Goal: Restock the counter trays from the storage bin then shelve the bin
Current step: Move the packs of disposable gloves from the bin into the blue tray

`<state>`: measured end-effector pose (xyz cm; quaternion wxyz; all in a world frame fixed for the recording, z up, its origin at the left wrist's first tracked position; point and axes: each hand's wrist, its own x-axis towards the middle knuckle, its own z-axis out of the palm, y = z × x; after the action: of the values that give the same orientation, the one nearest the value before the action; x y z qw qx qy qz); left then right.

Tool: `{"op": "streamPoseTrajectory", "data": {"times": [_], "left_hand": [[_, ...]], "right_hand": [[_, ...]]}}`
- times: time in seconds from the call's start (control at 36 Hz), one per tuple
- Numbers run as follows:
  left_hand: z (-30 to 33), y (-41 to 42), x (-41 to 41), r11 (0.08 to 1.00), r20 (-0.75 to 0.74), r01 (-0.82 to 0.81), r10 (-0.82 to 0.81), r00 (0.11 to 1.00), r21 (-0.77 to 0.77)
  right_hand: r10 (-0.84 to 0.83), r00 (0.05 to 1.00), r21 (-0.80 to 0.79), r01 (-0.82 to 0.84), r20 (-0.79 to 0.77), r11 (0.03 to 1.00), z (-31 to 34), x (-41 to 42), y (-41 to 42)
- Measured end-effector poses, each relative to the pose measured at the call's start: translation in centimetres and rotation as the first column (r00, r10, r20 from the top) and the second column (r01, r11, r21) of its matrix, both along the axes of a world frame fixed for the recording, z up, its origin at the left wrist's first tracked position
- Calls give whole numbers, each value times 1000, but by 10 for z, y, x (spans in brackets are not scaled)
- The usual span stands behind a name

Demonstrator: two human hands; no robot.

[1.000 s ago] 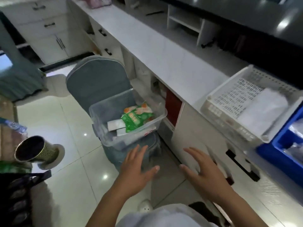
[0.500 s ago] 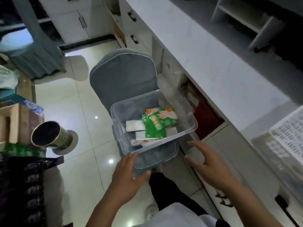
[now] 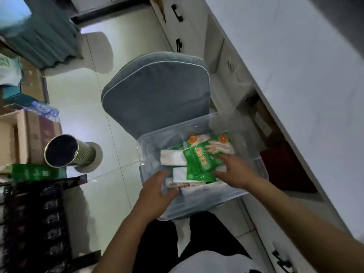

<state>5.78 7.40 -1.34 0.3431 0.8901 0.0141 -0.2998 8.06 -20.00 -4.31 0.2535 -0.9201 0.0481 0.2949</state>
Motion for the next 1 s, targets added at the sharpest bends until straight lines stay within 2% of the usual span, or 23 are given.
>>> {"op": "streamPoseTrajectory", "data": {"times": [0.08, 0.22, 0.31, 0.42, 0.53, 0.64, 0.75, 0.83, 0.89, 1.0], "left_hand": [[-26, -5, 18, 1000, -64, -2, 1, 998, -26], [-83, -6, 45, 1000, -287, 7, -10, 958, -9], [-125, -3, 59, 998, -422, 59, -51, 905, 6], [-170, -4, 72, 979, -487, 199, -151, 860, 47], [-194, -13, 82, 961, -483, 267, -201, 852, 71], [-206, -20, 79, 967, -457, 254, -226, 860, 0], [-212, -21, 67, 970, -469, 241, -223, 854, -23], [-218, -20, 59, 974, -488, 227, -208, 848, -20], [-221, -19, 56, 977, -498, 211, -194, 845, -22], [-228, -18, 51, 979, -500, 203, -183, 847, -14]], "right_hand": [[-1, 997, -11, 0, -72, 1000, -30, 21, 0], [-31, 977, -84, 13, -213, 996, -78, 34, 0], [-77, 951, -182, 22, -301, 983, -100, 35, -2], [-73, 931, -233, -13, -356, 972, -127, 43, 2], [-30, 948, -274, -61, -317, 960, -158, 70, 2], [-25, 944, -291, -77, -330, 954, -184, 102, 0], [154, 944, -337, -251, -291, 907, -209, 122, 0], [236, 913, -359, -354, -333, 863, -220, 129, 0], [258, 905, -365, -379, -337, 850, -224, 131, 1], [299, 927, -436, -372, -229, 819, -231, 130, 5]]}}
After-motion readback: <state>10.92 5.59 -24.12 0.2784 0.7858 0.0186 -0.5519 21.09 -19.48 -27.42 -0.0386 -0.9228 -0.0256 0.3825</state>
